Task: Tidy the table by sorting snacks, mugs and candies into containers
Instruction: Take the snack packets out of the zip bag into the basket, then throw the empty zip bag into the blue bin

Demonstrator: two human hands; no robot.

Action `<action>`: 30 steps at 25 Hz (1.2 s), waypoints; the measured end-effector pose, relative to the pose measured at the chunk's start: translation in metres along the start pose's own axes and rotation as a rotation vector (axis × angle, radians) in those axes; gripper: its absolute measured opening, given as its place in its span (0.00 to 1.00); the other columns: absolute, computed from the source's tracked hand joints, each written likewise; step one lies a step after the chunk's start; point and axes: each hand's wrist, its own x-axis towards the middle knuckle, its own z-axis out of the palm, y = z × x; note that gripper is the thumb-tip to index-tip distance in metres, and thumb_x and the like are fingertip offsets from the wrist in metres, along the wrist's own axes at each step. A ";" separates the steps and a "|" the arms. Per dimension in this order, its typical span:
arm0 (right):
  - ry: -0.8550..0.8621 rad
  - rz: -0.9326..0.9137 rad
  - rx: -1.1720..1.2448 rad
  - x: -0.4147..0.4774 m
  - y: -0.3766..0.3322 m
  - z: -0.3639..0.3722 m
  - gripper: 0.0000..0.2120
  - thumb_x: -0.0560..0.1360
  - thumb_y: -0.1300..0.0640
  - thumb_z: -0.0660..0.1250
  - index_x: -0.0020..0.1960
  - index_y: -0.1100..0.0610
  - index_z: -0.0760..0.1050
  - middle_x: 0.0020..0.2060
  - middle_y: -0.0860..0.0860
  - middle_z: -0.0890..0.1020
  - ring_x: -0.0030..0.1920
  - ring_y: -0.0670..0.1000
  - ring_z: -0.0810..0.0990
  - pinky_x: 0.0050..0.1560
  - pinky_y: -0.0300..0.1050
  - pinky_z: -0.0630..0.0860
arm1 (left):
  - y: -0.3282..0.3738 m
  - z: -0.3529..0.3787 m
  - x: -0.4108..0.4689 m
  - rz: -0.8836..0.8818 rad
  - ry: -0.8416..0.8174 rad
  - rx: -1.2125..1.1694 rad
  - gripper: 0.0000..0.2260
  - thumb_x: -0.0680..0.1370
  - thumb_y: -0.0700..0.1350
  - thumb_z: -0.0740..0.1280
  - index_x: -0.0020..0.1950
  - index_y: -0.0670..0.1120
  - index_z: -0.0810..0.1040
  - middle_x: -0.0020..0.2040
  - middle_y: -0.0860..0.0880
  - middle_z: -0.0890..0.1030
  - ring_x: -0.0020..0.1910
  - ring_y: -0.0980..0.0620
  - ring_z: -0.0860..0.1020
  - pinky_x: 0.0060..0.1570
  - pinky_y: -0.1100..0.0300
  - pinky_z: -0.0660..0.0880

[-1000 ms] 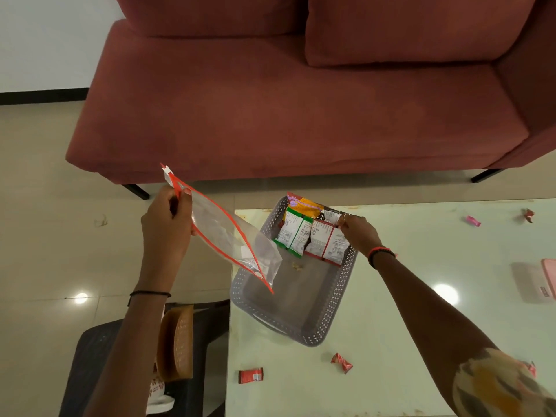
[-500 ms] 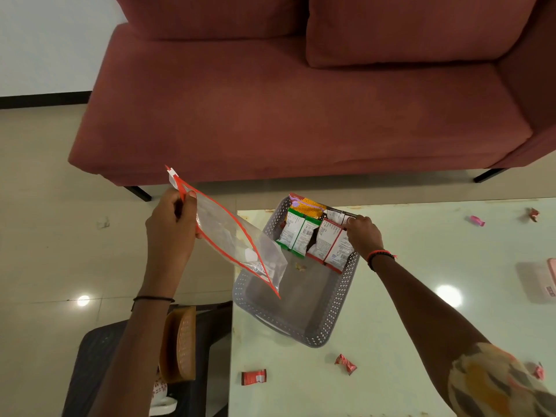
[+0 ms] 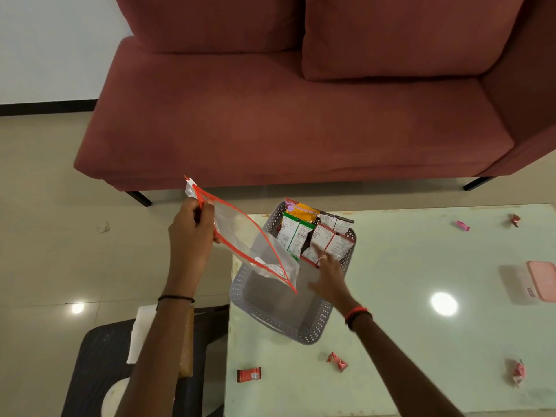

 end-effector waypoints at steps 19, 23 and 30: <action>-0.087 0.407 1.559 -0.109 -0.052 -0.080 0.13 0.81 0.61 0.54 0.54 0.58 0.77 0.41 0.54 0.84 0.41 0.54 0.79 0.33 0.43 0.77 | -0.015 0.049 -0.077 -0.318 -0.395 -0.113 0.12 0.80 0.42 0.59 0.37 0.43 0.71 0.27 0.45 0.74 0.24 0.51 0.73 0.27 0.62 0.75; -0.158 0.351 1.656 -0.129 -0.035 -0.091 0.12 0.79 0.64 0.58 0.58 0.59 0.76 0.48 0.55 0.85 0.51 0.56 0.80 0.50 0.47 0.80 | -0.018 0.070 -0.099 -0.371 -0.487 -0.110 0.06 0.80 0.42 0.59 0.46 0.42 0.73 0.27 0.45 0.73 0.23 0.50 0.71 0.24 0.61 0.74; -0.200 0.331 1.517 -0.170 0.021 -0.131 0.11 0.78 0.69 0.58 0.53 0.64 0.79 0.46 0.54 0.84 0.43 0.48 0.84 0.44 0.36 0.81 | 0.023 0.127 -0.147 -0.295 -0.713 -0.099 0.13 0.81 0.47 0.58 0.42 0.41 0.74 0.28 0.45 0.73 0.26 0.50 0.72 0.34 0.56 0.76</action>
